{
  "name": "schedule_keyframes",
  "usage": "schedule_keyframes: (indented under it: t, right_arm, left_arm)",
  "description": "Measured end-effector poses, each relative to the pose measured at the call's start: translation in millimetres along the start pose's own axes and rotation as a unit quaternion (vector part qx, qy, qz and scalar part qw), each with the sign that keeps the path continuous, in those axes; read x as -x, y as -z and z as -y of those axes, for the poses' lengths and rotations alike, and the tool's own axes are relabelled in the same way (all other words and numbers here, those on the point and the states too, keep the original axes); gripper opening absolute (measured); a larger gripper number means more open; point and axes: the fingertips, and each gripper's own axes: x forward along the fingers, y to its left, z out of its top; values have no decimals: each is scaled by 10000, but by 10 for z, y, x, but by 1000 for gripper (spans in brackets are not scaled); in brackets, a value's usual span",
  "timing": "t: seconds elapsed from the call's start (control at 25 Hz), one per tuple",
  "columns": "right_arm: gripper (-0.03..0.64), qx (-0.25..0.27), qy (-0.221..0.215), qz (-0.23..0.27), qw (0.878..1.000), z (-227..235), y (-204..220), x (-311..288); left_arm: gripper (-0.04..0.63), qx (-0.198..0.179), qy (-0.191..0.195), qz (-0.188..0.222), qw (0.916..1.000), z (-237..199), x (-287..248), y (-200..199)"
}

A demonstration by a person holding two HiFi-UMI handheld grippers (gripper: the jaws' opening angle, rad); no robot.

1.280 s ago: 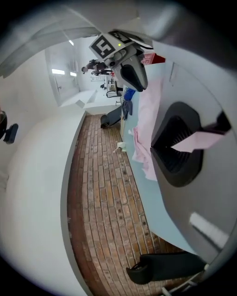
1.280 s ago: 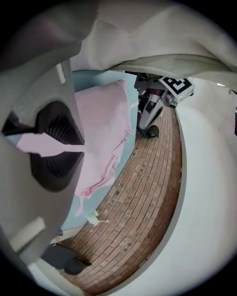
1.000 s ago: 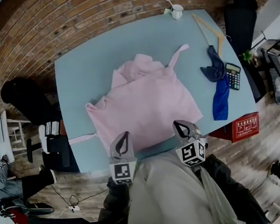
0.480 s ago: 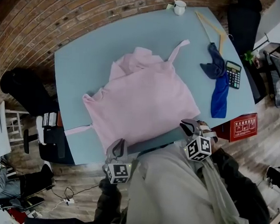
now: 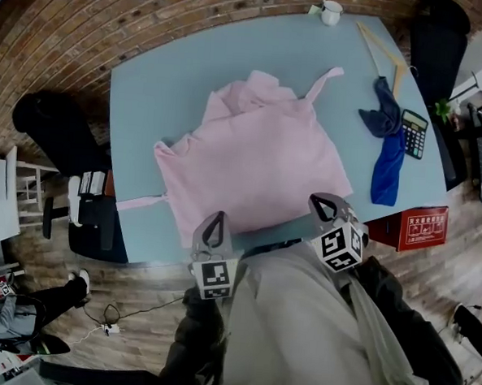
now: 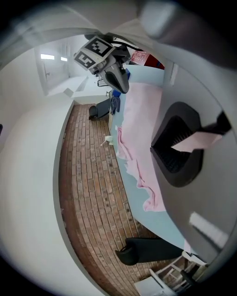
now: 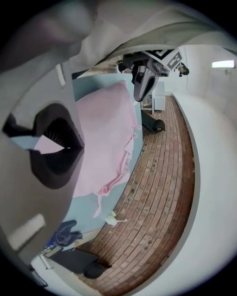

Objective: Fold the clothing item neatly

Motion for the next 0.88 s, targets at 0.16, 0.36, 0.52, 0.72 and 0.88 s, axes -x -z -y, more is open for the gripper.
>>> schedule_keyframes:
  t: [0.16, 0.36, 0.52, 0.72, 0.88]
  right_arm:
    - [3, -96, 97, -146, 9998, 69, -16, -40]
    - [3, -144, 71, -163, 9997, 83, -37, -34]
    - [3, -44, 82, -103, 9999, 42, -73, 2]
    - [2, -36, 115, -84, 9999, 5, -86, 33]
    - [3, -60, 147, -75, 9998, -21, -74, 69]
  left_arm:
    - [8, -101, 20, 113, 9999, 56, -32, -87]
    - [8, -158, -19, 228, 9996, 99, -54, -167]
    - [7, -161, -4, 241, 9996, 133, -51, -162]
    - [8, -175, 60, 252, 9995, 172, -42, -151]
    - [8, -204, 112, 231, 9995, 222, -45, -122]
